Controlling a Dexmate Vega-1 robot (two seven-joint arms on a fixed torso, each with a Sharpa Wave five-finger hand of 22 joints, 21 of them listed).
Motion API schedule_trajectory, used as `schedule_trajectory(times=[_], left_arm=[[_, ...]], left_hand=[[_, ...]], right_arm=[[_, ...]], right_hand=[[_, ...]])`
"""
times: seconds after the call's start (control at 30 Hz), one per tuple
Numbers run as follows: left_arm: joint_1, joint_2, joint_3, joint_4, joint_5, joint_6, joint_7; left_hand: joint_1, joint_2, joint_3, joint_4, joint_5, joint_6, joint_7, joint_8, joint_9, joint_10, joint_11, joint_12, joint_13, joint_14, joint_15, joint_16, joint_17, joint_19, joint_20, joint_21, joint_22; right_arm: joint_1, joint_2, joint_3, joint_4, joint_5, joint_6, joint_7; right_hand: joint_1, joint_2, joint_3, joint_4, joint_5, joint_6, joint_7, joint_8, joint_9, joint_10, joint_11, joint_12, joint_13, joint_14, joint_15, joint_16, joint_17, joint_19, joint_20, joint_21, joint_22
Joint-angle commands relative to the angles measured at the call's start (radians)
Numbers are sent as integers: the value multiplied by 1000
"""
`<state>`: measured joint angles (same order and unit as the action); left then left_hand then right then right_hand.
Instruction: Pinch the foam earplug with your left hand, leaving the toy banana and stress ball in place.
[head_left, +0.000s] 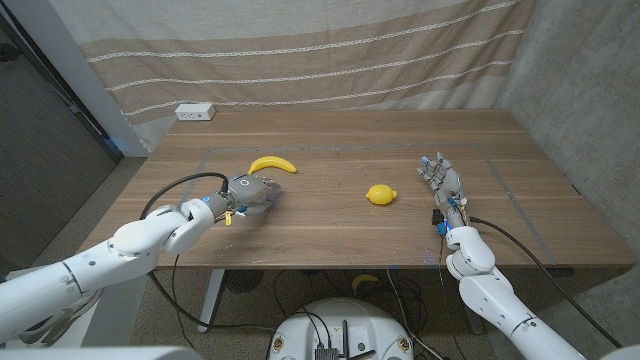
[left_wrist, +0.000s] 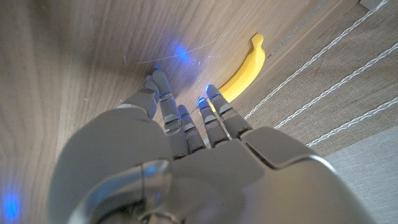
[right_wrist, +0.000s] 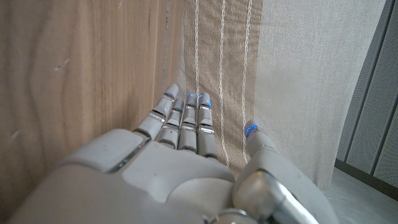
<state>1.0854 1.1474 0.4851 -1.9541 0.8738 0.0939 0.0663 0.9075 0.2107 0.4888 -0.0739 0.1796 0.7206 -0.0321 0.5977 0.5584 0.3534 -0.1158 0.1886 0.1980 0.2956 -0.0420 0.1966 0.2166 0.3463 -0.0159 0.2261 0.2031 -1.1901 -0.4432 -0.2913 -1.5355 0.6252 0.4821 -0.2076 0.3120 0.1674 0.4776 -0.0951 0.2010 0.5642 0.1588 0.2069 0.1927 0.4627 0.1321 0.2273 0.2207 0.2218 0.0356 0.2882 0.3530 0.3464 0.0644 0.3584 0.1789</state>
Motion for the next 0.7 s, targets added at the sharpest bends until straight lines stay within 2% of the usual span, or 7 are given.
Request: schedule_trajectory(times=[0.03,0.1,0.17,0.47,0.7], left_arm=[[0,-23,-36,-31,-90,70,-5],[2,-29,-41,-35,-104,82,-2],[15,-51,-53,-50,-129,132,-8],[5,-53,-77,-61,-243,133,-34],[4,-60,-112,-68,-374,129,-49]], left_hand=[[-18,-6,24,8,9,-25,8,28,38,-6,16,1,6,-7,-80,2,6,-14,5,10,4],[-22,-5,34,12,11,-38,12,41,56,-9,20,2,7,-10,-76,3,7,-20,10,10,5],[-25,-6,38,14,12,-42,13,47,64,-10,22,2,7,-11,-74,4,8,-21,10,10,5],[-36,-8,58,21,16,-63,20,80,103,-19,33,2,9,-22,-67,3,11,-30,15,12,6],[-43,-10,72,22,20,-77,27,104,132,-21,38,4,9,-25,-63,4,11,-36,17,13,6]], right_arm=[[-9,0,4,-5,-3,7,-4],[-9,0,4,-5,-5,8,-5],[-8,0,4,-5,-6,10,-5],[-5,0,5,-3,-9,11,-6],[-2,2,5,-1,-12,16,-5]], right_hand=[[0,3,4,0,-1,8,2,-2,5,10,2,-1,3,7,5,-1,0,6,1,-1,2],[0,3,4,0,-1,7,3,-2,5,9,2,-1,3,8,4,-1,1,6,0,-2,2],[-1,3,4,0,-1,7,3,-2,5,10,2,-1,3,8,5,-1,0,6,0,-3,2],[-2,3,4,1,-2,7,1,-2,5,11,2,-1,3,8,4,-2,1,8,-1,-4,2],[-3,4,3,1,-2,6,1,-3,5,10,1,-2,3,7,4,-3,1,8,-1,-6,2]])
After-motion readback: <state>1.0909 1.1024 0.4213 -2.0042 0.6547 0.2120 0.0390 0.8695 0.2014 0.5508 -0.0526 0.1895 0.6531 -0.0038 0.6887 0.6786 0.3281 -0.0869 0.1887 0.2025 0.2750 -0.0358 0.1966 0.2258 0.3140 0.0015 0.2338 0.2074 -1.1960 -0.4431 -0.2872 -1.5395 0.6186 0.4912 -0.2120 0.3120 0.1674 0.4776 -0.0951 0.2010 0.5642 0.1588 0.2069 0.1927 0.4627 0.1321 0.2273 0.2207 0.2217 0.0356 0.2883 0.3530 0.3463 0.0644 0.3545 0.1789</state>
